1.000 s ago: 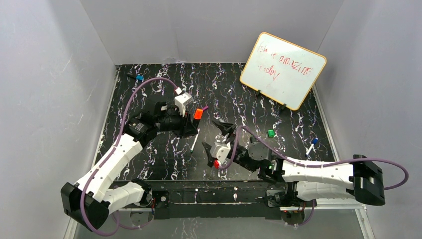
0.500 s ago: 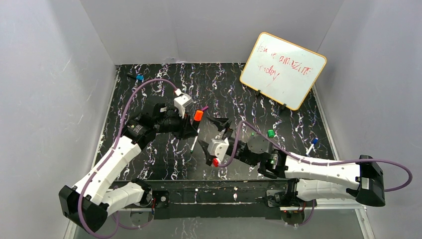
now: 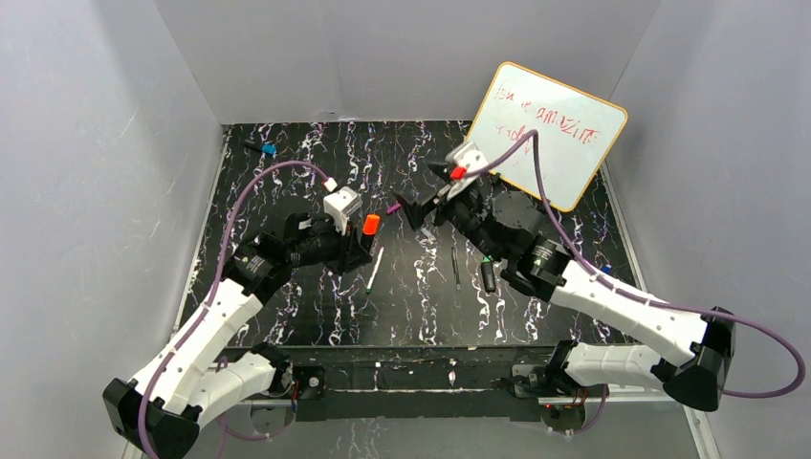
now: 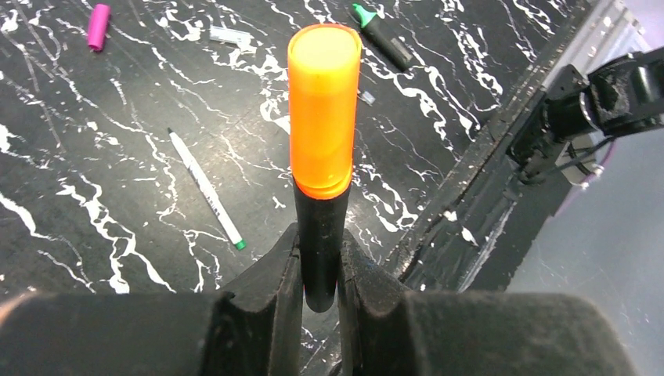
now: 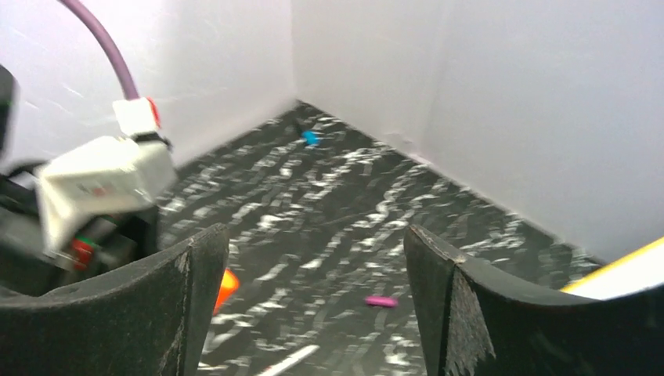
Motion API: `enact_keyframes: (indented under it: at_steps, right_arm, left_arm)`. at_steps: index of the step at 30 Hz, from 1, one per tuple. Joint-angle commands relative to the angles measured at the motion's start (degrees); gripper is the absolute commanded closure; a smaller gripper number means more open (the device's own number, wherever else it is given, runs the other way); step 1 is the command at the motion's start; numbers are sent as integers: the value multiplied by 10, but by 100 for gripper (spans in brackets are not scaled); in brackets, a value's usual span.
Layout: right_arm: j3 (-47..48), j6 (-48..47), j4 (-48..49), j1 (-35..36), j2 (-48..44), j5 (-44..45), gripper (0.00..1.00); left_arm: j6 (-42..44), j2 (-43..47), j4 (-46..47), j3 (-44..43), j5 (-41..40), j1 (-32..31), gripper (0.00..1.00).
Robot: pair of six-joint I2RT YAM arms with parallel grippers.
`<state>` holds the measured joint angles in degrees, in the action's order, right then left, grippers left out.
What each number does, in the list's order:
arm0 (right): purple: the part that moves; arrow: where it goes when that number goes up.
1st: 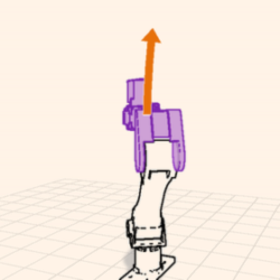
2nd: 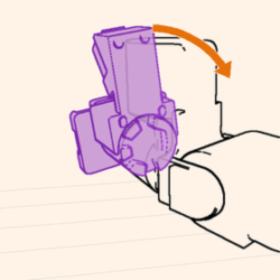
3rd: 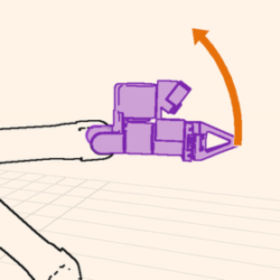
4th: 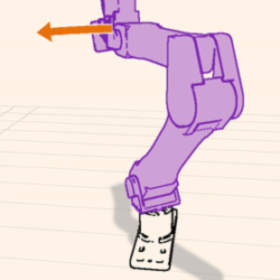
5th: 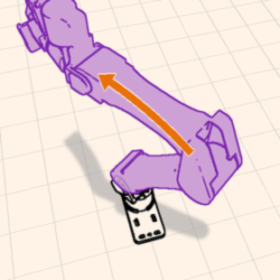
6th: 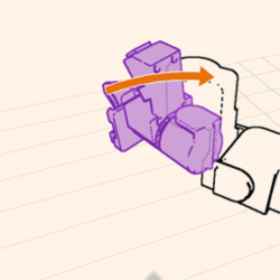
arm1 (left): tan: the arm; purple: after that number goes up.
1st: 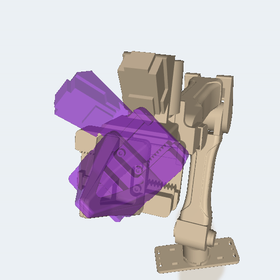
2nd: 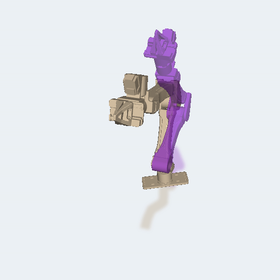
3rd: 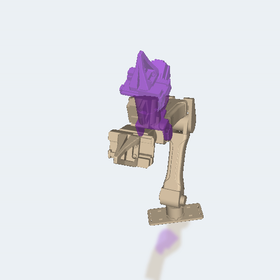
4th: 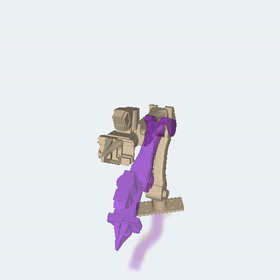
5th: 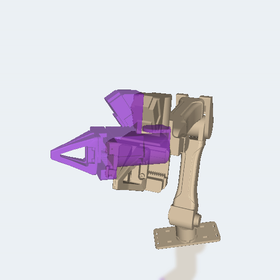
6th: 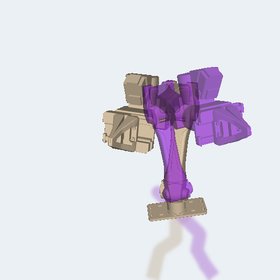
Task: Insert the pens into the pen caps
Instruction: Press the pen cap onto the pen.
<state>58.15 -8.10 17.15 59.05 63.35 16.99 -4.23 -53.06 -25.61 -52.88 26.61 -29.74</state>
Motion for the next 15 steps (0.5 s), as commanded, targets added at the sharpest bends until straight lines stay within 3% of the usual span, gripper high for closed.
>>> enact_keyframes:
  at_steps: [1, 4, 9, 15]
  right_arm:
    - [42, 251, -56, -5, 39, -49, 12]
    - [22, 322, -12, -12, 45, -133, 17]
    - [1, 349, 34, -76, 52, -330, 16]
    - [-41, 416, 87, -139, 51, -408, 25]
  left_arm:
    - [-13, 22, 27, 19, -61, -5, 100]
    - [-17, 26, 40, 27, -58, -6, 100]
    - [-25, 25, 57, 29, 10, -6, 100]
    - [-47, 26, 84, 28, 58, -6, 100]
